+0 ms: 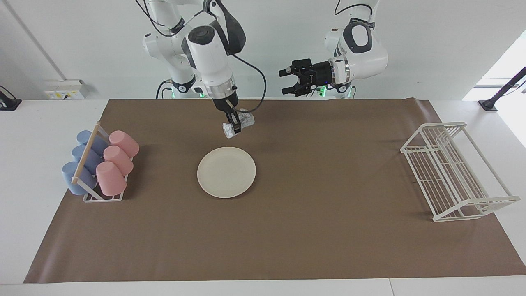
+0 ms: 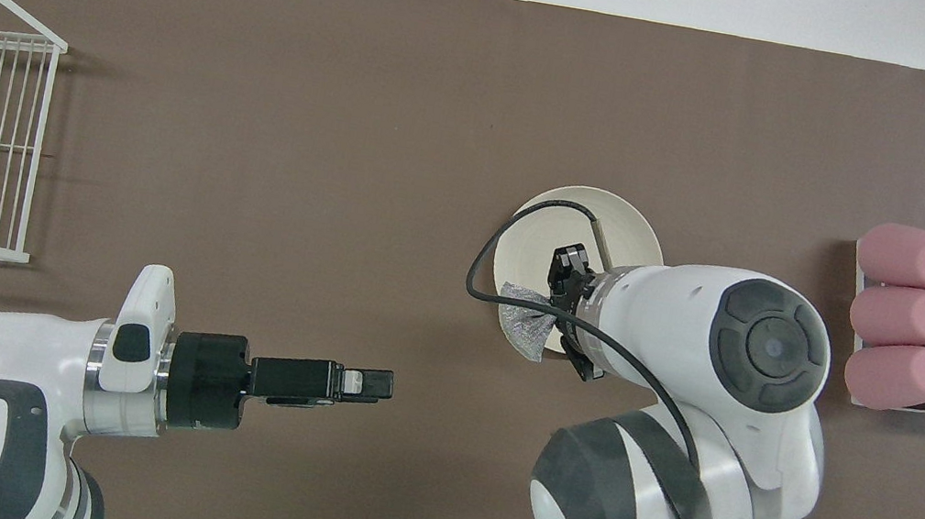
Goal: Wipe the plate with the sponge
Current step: 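Lower the sponge onto the plate with the right gripper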
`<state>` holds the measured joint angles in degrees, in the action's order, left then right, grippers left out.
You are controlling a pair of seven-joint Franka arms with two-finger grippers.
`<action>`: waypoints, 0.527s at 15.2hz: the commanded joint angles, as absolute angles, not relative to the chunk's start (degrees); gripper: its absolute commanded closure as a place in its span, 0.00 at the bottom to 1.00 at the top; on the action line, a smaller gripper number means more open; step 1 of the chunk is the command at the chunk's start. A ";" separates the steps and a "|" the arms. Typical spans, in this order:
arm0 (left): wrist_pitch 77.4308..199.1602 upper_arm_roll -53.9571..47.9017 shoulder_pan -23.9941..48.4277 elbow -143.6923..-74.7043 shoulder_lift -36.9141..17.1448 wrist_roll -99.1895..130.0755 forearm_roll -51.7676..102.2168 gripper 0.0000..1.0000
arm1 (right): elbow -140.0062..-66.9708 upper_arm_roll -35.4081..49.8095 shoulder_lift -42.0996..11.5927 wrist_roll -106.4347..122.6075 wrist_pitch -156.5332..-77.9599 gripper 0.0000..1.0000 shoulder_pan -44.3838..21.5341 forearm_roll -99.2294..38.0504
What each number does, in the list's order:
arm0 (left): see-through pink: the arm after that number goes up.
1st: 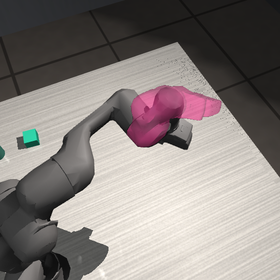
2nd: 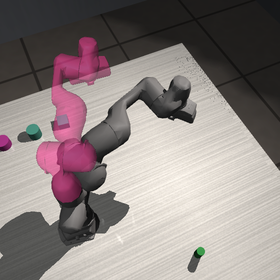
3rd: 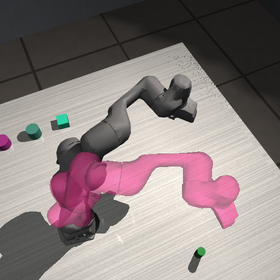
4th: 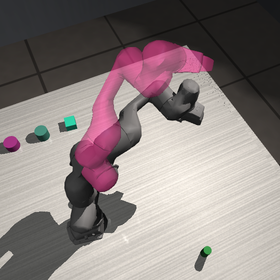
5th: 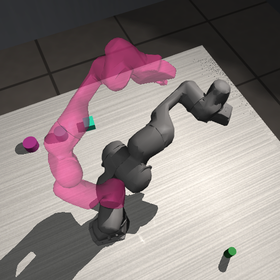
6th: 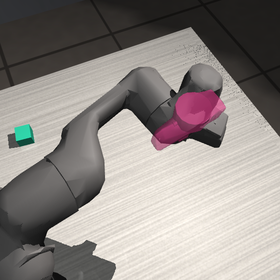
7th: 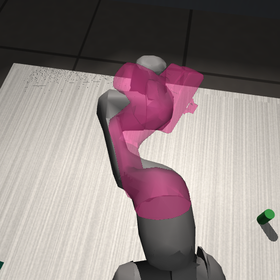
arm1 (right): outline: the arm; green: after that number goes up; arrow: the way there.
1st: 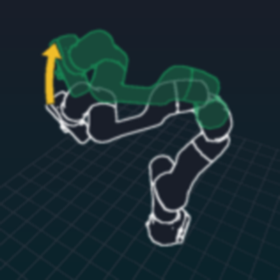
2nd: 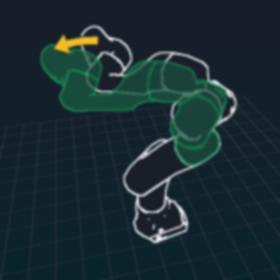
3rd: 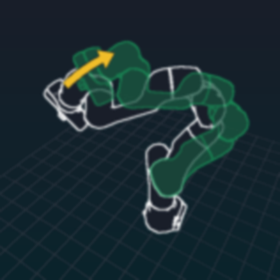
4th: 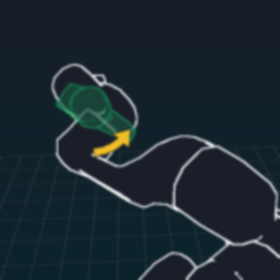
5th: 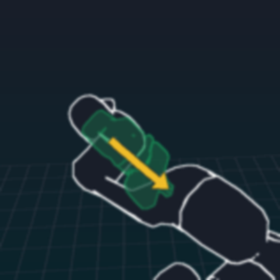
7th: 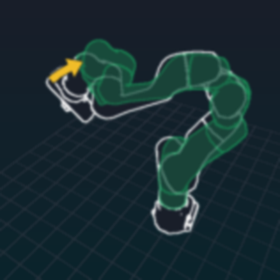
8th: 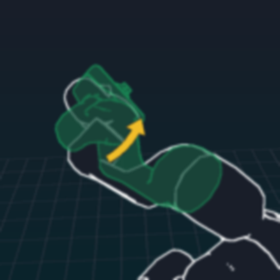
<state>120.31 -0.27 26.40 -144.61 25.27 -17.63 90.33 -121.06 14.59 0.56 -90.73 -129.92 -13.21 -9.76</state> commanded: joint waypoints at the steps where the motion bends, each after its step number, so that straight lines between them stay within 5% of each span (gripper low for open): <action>1: 121.38 -0.09 24.18 -145.64 26.46 -12.76 82.57 0.00 | -124.26 14.85 -3.50 -85.54 -137.78 1.00 -12.48 -9.84; 8: 119.62 -0.09 16.88 -141.25 26.11 0.07 59.71 0.00 | -128.76 14.85 -12.39 -77.87 -152.84 1.00 -10.02 -9.76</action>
